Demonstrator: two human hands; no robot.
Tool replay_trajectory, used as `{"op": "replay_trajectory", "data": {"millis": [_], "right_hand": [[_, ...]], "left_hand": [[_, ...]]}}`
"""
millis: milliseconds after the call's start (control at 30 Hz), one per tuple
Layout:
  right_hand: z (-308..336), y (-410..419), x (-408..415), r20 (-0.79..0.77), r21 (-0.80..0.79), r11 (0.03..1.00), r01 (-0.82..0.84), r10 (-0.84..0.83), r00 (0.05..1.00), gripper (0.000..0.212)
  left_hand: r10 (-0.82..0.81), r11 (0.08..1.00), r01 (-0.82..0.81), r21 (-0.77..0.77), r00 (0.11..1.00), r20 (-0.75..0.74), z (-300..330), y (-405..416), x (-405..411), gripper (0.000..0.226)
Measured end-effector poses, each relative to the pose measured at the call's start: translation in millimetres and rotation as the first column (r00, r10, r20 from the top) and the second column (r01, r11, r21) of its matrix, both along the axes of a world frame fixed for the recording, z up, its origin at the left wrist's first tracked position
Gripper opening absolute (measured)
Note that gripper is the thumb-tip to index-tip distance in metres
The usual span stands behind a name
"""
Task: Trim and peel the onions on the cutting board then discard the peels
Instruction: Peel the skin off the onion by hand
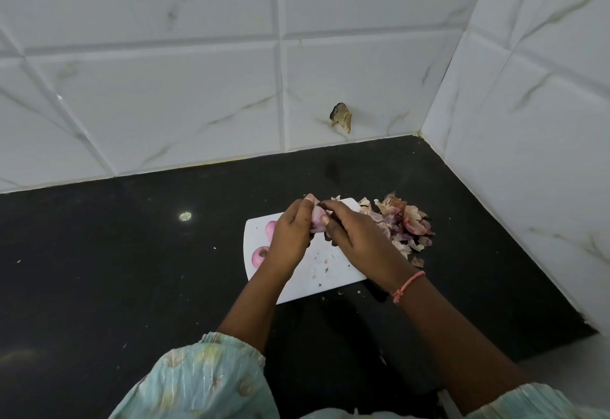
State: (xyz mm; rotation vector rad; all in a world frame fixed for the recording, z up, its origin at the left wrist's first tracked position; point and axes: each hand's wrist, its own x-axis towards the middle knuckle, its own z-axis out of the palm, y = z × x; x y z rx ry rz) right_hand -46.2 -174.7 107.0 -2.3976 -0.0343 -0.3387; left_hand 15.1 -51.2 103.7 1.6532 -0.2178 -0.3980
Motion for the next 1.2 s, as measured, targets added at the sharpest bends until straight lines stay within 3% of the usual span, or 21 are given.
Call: {"op": "replay_trajectory", "data": {"millis": [133, 267, 433, 567, 733, 867, 933, 1000, 1133, 1200], "right_hand": [[-2, -1, 0, 0.034, -0.014, 1.000, 0.014, -0.013, 0.999, 0.039], [0, -1, -1, 0.088, -0.014, 0.999, 0.045, -0.044, 0.995, 0.036], [0, 2, 1, 0.064, 0.272, 0.958, 0.090, -0.111, 0.992, 0.019], [2, 7, 4, 0.015, 0.524, 0.835, 0.170, -0.209, 0.978, 0.012], [-13, 20, 8, -0.006, 0.577, 0.791, 0.201, -0.242, 0.970, 0.015], [-24, 3, 8, -0.103, 0.722, 0.618, 0.312, -0.350, 0.931, 0.012], [-37, -20, 7, -0.158, 0.638, 0.630, 0.443, -0.457, 0.876, 0.011], [-53, -48, 4, -0.186, 0.412, 0.712, 0.568, -0.545, 0.818, 0.016], [-69, -82, 0, -0.251, 0.111, 0.811, 0.574, -0.536, 0.806, 0.026], [-63, -77, 0, -0.276, -0.132, 0.823, 0.552, -0.565, 0.777, 0.037]], "left_hand": [[-0.060, 0.998, 0.058, 0.020, 0.992, 0.115, 4, 1, 0, 0.044], [-0.116, 0.993, 0.114, 0.028, 0.987, 0.107, 2, 3, 3, 0.039], [-0.126, 0.989, 0.129, -0.075, 0.991, 0.042, 2, 7, 4, 0.036], [0.008, 0.939, -0.098, -0.330, 0.964, -0.265, 3, 5, 4, 0.055], [-0.029, 0.851, -0.286, -0.440, 0.812, -0.583, 10, -8, -1, 0.045], [-0.048, 0.812, -0.365, -0.455, 0.736, -0.676, 10, -11, -3, 0.043], [-0.047, 0.790, -0.406, -0.459, 0.707, -0.706, 7, -10, 0, 0.045], [-0.105, 0.750, -0.425, -0.506, 0.680, -0.726, 5, -7, 2, 0.045], [-0.173, 0.734, -0.373, -0.567, 0.705, -0.688, 3, -6, 2, 0.039], [-0.141, 0.763, -0.321, -0.560, 0.764, -0.630, 4, -9, 0, 0.041]]}}
